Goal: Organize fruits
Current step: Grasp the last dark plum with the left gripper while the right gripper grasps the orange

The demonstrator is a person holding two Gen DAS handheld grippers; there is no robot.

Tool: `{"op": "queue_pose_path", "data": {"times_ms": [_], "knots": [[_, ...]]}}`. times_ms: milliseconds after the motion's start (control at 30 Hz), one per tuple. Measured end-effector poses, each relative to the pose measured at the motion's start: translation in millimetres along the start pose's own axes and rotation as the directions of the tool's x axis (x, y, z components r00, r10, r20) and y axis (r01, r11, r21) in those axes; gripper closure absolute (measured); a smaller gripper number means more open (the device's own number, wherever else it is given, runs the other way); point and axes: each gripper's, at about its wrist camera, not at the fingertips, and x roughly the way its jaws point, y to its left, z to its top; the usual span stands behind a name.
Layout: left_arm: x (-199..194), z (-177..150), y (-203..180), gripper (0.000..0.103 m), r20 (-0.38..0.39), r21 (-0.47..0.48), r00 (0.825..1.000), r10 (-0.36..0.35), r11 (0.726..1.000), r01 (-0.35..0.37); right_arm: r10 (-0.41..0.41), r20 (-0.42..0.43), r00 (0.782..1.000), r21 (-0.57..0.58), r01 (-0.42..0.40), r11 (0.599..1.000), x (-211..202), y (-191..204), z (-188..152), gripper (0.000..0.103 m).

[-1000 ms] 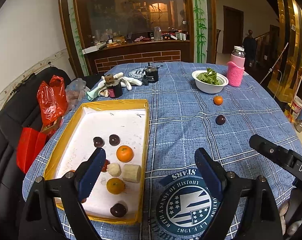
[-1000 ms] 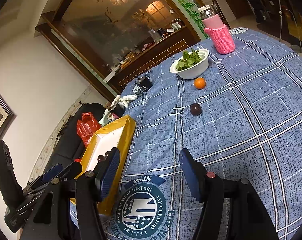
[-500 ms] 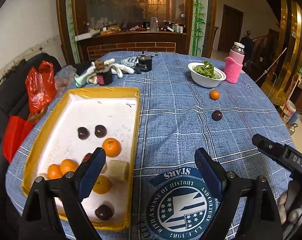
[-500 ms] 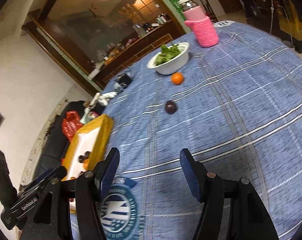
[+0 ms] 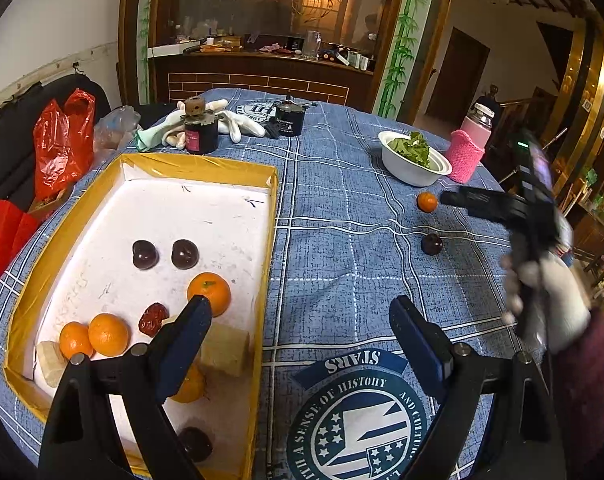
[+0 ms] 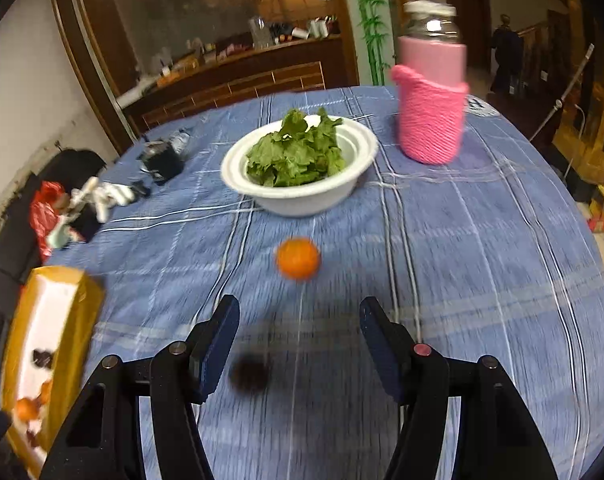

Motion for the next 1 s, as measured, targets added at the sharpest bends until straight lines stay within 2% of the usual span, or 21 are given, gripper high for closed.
{"op": "queue_pose_path", "data": {"times_ms": [167, 233, 267, 333, 433, 500, 633, 733, 867, 933, 1000], "knots": [[6, 0, 0, 0.013, -0.012, 0.018, 1.000, -0.010, 1.000, 0.010, -0.071, -0.050, 0.996, -0.079, 0.067, 0.995, 43, 14, 15, 0.036], [9, 0, -2, 0.013, -0.021, 0.023, 1.000, -0.016, 1.000, 0.016, -0.104, -0.070, 0.992, -0.122, 0.095, 0.988, 55, 17, 12, 0.050], [11, 0, -3, 0.013, -0.026, 0.024, 0.999, -0.020, 0.999, 0.020, -0.112, -0.077, 0.991, -0.133, 0.101, 0.986, 57, 17, 11, 0.073], [14, 1, -7, 0.013, -0.030, 0.028, 0.999, -0.026, 0.999, 0.026, -0.068, -0.084, 0.994, -0.096, 0.059, 0.994, 53, 10, 9, 0.074], [20, 4, -19, 0.013, -0.044, 0.044, 0.998, -0.047, 0.998, 0.049, -0.022, -0.043, 0.999, -0.026, 0.021, 0.999, 31, -4, 4, 0.074], [23, 7, -30, 0.013, -0.051, 0.061, 0.997, -0.065, 0.996, 0.068, 0.075, -0.022, 0.997, 0.040, -0.074, 0.996, 4, -15, -7, 0.074], [39, 14, -60, 0.013, -0.087, 0.107, 0.989, -0.118, 0.986, 0.127, 0.199, 0.032, 0.979, 0.076, -0.201, 0.977, -48, -25, -46, 0.073], [64, 22, -87, 0.013, -0.123, 0.121, 0.977, -0.173, 0.975, 0.188, 0.211, 0.070, 0.975, 0.080, -0.217, 0.973, -66, -29, -69, 0.073], [96, 28, -115, 0.014, -0.146, 0.140, 0.974, -0.174, 0.971, 0.194, 0.170, 0.106, 0.980, 0.095, -0.180, 0.979, -68, -40, -79, 0.073], [110, 30, -122, 0.019, -0.162, 0.115, 0.971, -0.175, 0.974, 0.195, 0.175, 0.106, 0.979, 0.119, -0.187, 0.975, -66, -48, -76, 0.073], [126, 33, -128, 0.026, -0.176, 0.086, 0.963, -0.205, 0.971, 0.222, 0.159, 0.108, 0.981, 0.141, -0.174, 0.975, -65, -55, -77, 0.072]]}}
